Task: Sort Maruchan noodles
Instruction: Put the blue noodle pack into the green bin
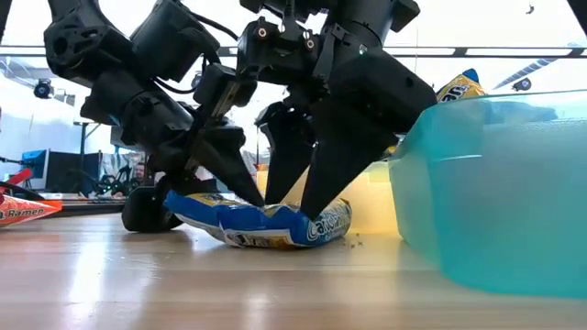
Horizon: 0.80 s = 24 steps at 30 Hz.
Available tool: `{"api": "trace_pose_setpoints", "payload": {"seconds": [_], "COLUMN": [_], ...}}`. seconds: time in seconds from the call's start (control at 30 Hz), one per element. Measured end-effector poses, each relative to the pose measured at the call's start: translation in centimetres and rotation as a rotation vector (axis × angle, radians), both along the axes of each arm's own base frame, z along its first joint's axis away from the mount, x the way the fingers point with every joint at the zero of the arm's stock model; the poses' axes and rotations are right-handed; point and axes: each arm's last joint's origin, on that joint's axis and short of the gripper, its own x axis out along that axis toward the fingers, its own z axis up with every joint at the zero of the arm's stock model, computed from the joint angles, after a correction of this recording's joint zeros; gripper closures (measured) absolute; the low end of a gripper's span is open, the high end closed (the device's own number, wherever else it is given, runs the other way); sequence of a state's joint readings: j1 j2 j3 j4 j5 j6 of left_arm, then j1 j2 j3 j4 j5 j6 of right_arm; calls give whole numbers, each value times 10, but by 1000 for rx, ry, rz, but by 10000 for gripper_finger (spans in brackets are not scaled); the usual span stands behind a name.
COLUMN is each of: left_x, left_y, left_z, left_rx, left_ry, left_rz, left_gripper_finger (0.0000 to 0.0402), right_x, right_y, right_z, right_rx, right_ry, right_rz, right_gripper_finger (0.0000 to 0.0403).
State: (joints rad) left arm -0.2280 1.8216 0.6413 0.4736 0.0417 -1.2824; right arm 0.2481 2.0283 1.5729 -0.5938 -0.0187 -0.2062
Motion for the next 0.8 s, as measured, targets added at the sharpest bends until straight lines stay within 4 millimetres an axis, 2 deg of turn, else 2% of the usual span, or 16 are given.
{"api": "trace_pose_setpoints", "payload": {"seconds": [0.07,0.13,0.3,0.43,0.6,0.7,0.8], "left_x": [0,0,0,0,-2,-1,-5], "left_y": [0,0,0,0,2,3,2], "left_z": [1,2,3,7,23,38,46], "left_rx": [9,16,33,70,190,251,290], "left_ry": [-5,-13,-25,-49,-129,-196,-214], "left_rz": [-10,-19,-35,-65,-115,-136,-154], "left_gripper_finger": [363,389,394,397,399,400,400], "right_x": [-1,-3,-13,-31,-56,-70,-85], "right_y": [0,-1,-3,-8,-13,-16,-17], "right_z": [7,15,48,90,138,155,163], "right_rx": [4,12,41,91,183,239,269], "right_ry": [0,0,-42,-99,-194,-217,-207], "right_rz": [-11,-28,-57,-108,-190,-237,-276], "right_gripper_finger": [62,62,62,62,62,62,62]}}
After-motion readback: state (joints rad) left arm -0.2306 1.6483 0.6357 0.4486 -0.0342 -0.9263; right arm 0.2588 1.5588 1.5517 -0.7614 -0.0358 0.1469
